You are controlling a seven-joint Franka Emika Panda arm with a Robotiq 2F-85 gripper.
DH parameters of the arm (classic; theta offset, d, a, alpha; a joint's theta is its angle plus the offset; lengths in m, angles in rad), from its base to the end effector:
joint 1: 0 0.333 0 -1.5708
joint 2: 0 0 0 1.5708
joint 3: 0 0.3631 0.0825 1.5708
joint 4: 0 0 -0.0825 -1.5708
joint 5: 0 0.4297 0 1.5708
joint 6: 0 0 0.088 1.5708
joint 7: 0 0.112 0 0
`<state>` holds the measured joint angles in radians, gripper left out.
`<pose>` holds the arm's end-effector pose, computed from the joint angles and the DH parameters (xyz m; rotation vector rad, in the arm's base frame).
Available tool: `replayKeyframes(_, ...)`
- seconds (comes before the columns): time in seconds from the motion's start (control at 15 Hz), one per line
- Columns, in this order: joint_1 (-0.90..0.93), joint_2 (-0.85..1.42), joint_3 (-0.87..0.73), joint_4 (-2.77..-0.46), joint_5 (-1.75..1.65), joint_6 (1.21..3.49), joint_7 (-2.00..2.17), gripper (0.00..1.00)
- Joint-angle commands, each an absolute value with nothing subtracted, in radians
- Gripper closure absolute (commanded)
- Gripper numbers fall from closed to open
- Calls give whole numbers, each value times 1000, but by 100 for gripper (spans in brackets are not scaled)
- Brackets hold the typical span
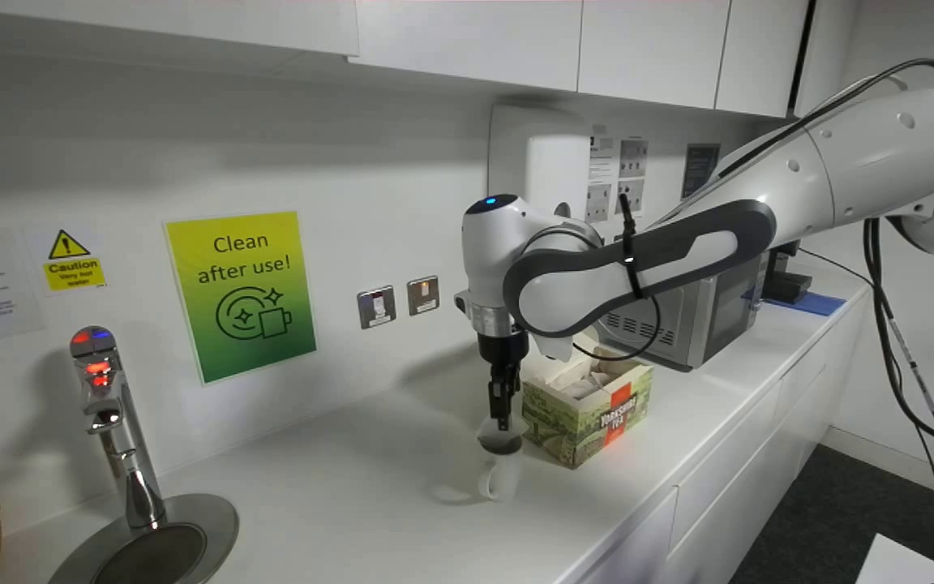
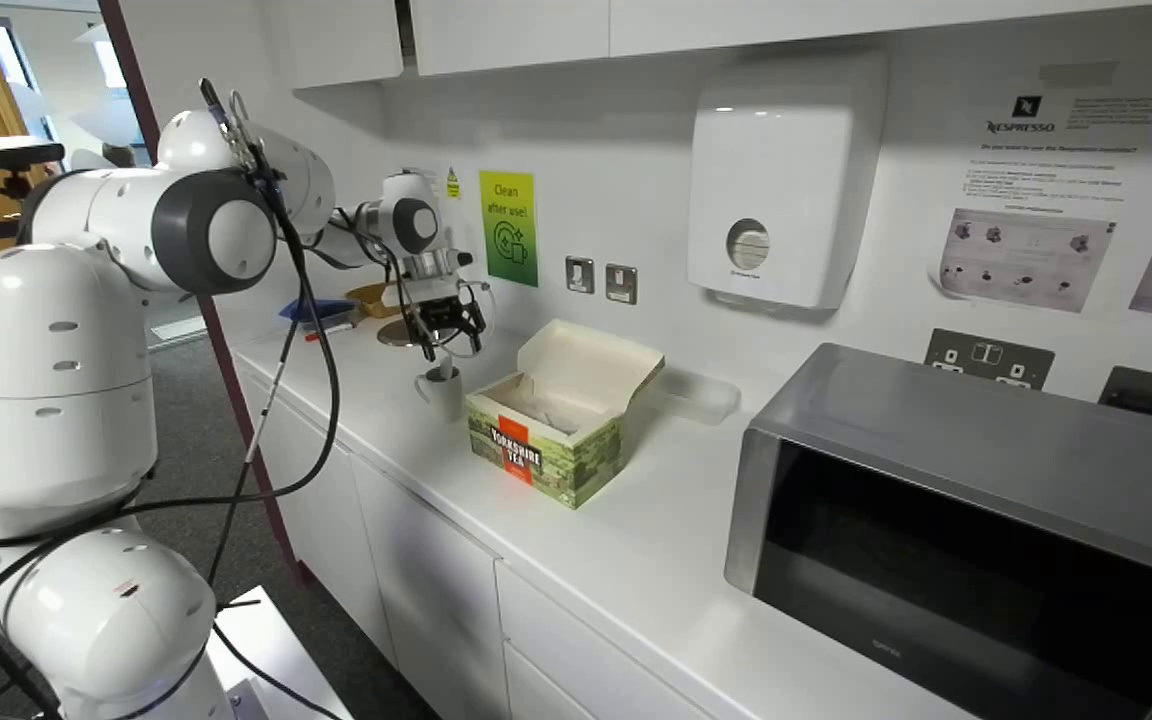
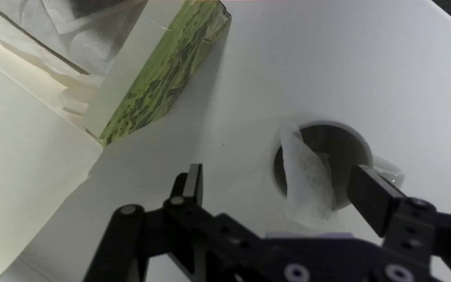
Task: Get one tea bag from the box and put it in the tea cup
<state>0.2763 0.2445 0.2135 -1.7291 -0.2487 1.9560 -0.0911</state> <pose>0.6148 0.2956 0.4638 2.7995 0.9746 0.0375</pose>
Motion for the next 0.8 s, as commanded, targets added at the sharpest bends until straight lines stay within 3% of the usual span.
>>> replayKeyframes(0.0,275,206,223,-1730,-221,1918,-88,25)
replayKeyframes(0.07,274,203,224,-1734,-215,1920,-88,26)
replayKeyframes(0.2,271,198,226,-1737,-203,1921,-91,40)
replayKeyframes(0.73,265,192,223,-1747,-172,1927,-91,99)
